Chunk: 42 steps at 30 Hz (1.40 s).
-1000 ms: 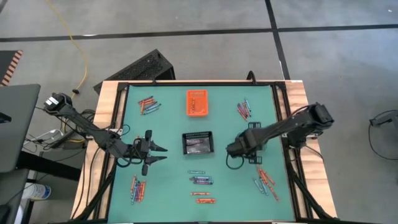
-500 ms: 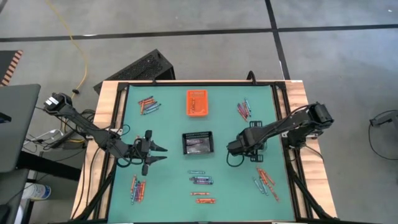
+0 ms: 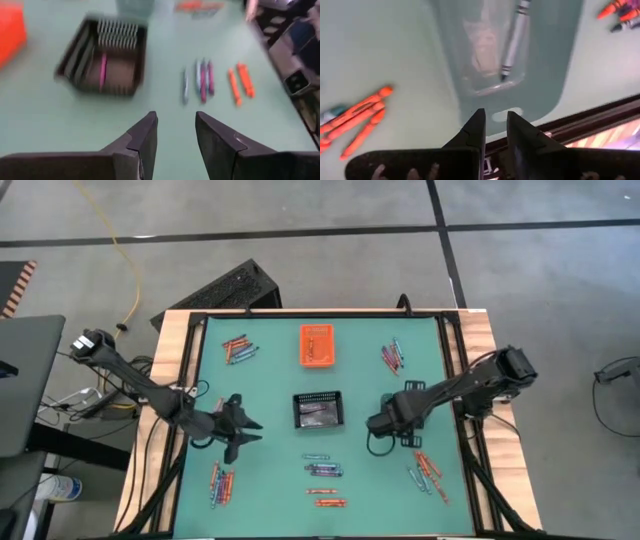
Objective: Sort crayons
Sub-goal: Put the blue crayon into the green bin
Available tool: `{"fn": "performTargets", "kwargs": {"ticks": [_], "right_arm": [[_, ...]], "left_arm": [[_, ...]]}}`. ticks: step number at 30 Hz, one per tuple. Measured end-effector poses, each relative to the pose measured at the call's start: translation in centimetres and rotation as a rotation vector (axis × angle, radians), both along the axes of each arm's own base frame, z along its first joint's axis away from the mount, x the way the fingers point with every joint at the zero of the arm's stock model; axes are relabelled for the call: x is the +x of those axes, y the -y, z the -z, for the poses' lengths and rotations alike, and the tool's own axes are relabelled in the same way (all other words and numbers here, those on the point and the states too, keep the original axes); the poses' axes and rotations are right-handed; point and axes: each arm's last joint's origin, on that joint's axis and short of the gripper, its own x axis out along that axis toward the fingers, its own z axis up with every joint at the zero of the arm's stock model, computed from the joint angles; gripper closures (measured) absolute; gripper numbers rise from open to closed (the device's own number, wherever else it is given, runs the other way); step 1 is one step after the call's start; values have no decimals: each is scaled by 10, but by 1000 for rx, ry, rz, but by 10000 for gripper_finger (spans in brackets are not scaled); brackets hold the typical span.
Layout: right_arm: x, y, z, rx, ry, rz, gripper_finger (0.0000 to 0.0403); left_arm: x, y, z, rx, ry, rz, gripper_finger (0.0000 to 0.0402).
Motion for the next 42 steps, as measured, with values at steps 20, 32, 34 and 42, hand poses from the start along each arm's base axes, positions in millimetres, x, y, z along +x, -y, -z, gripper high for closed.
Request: {"fn": "performTargets", "kwargs": {"ticks": [20,32,34,42], "right_arm": [[22,-99,-16,-125,756,-371,330],[37,-119,-25,-209,1041,-473,330],[37,-119,-24,-215,1048,-470,330],[31,-113,-4,-282,1031,-454,330]], "left_arm": [[-12,-70,7,-341,-511,-721,297],[7,-101,37,-374,-789,-740,304],[12,-102,42,-372,-805,-738,304],[24,-102,54,-411,-826,-727,304]]}}
